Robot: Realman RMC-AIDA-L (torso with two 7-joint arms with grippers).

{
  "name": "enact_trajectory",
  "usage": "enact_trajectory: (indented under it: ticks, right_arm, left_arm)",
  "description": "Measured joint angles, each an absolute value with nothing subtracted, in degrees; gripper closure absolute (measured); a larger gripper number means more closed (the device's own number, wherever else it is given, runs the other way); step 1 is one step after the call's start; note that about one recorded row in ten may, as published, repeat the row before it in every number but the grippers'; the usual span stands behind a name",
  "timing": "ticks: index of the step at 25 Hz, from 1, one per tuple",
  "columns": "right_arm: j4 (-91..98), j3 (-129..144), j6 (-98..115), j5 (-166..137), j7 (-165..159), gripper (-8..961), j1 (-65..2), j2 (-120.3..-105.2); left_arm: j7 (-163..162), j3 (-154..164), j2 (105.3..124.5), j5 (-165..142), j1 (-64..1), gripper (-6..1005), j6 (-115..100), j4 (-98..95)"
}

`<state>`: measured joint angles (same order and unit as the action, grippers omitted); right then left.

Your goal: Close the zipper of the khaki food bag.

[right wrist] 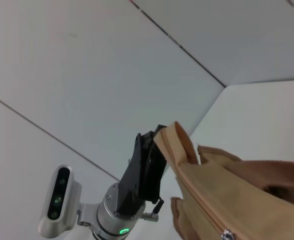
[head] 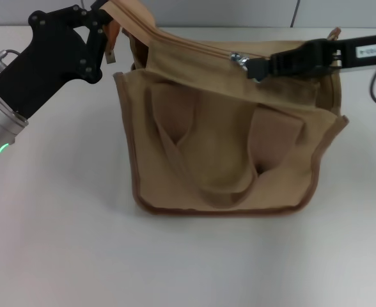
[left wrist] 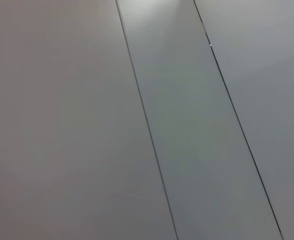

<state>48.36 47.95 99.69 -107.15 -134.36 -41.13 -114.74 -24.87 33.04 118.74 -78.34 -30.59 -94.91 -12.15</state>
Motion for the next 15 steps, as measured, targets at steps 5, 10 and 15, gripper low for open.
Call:
enact_trajectory:
  ticks: [5,10,15]
  right_arm:
    - [48.33,44.14,102.16,-107.17,-131.26,917,-38.3,-114.31]
    - [47.88,42.32,103.96,-107.16,-128.8,914,-36.95,-113.53]
    - [47.59,39.9,106.43,-107.32,-127.39,910,-36.05,-113.1]
  left_arm:
    - [-24.87,33.04,118.7,-77.46,-29.97,990,-94.73,-12.28]
    - [-24.87,33.04,118.66,-77.45,-29.95,990,-94.42,-12.18]
    - [-25.21,33.04,118.68,-77.42,-29.97,990,-93.91,-12.32]
